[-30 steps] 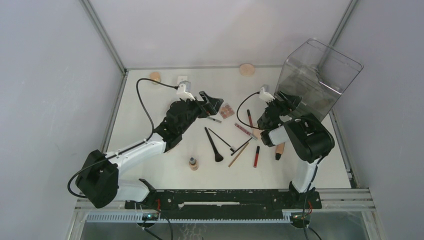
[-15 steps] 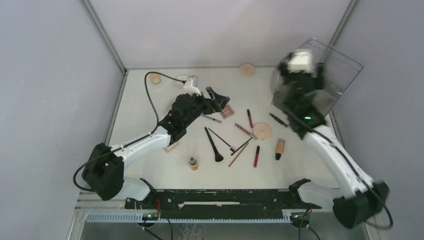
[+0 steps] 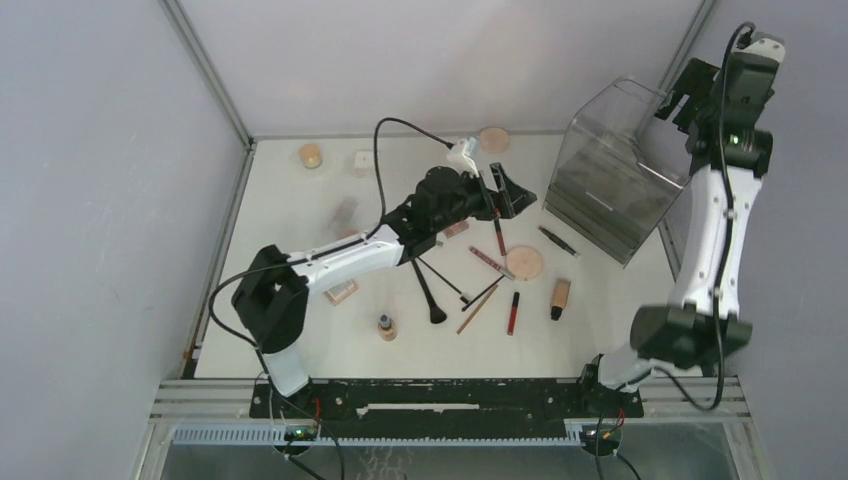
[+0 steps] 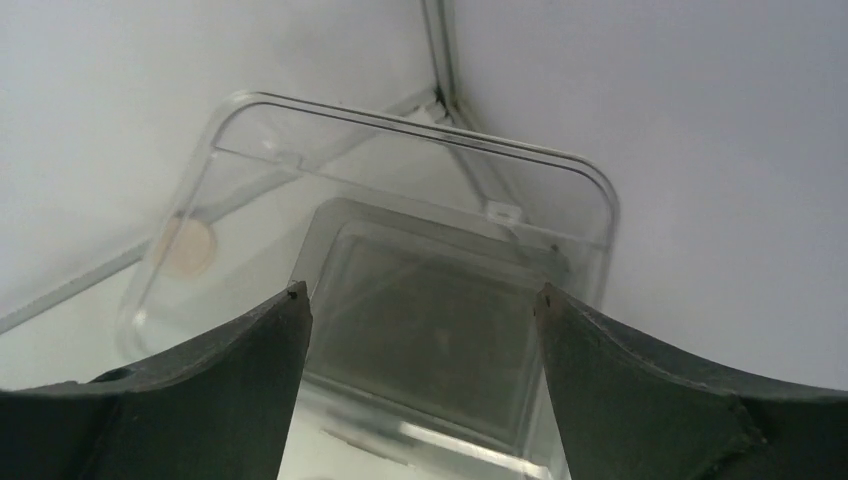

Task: Organize the makeup
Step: Open the storage box at the center of the board.

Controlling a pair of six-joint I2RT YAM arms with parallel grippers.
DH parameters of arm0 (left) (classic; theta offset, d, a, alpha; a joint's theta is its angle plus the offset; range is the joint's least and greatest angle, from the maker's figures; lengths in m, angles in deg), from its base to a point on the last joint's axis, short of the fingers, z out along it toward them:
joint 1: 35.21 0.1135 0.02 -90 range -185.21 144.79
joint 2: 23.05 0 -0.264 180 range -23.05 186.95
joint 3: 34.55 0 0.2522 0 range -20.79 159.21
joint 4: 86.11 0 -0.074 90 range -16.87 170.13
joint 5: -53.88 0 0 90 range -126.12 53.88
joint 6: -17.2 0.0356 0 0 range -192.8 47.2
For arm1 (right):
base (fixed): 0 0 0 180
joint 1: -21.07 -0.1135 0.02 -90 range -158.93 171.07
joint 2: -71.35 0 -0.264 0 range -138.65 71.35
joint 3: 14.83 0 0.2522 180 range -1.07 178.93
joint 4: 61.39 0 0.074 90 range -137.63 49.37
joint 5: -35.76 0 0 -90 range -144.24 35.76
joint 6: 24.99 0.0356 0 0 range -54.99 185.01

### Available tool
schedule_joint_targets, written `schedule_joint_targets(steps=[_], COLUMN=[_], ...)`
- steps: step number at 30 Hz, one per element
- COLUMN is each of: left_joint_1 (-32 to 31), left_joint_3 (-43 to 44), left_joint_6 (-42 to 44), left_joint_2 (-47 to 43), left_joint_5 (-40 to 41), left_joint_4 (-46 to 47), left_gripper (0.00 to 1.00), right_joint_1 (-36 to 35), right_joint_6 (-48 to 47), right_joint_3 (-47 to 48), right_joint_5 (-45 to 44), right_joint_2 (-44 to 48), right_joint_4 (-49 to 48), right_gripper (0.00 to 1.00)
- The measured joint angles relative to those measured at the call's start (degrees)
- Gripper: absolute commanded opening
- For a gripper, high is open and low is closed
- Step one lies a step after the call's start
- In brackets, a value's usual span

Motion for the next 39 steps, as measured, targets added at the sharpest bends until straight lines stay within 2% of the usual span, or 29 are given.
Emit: schedule_joint_targets(steps=[4, 8, 20, 26, 39], left_joint_1=[-0.7, -0.7, -0.8, -0.8, -0.9], left_joint_3=[0.7, 0.7, 1.1, 1.1, 3.1], left_joint_6=[-1.9, -2.4, -2.4, -2.4, -3.9], left_joint_2=[3.5, 5.2, 7.2, 8.1, 8.5], left_joint_5=[-1.3, -2.4, -5.1, -5.7, -6.9], left_joint_4=[-0.3, -0.6, 1.0, 1.0, 2.1], left_gripper=[1.0, 1.0, 1.0, 1.0, 1.0], right_joint_1=[3.1, 4.2, 4.8, 7.8, 11.0], right_joint_6=[2.3, 2.6, 2.8, 4.4, 8.5], right_joint_3=[9.4, 15.6, 17.7, 23.1, 18.5], right_joint_5=[4.9, 5.9, 6.2, 6.9, 15.5], right_joint_2=[-13.9, -20.5, -19.5, -24.8, -25.2], right_joint_4=[5.4, 7.9, 3.7, 2.2, 1.0], right_gripper=[0.97, 0.98, 1.0, 1.0, 1.0])
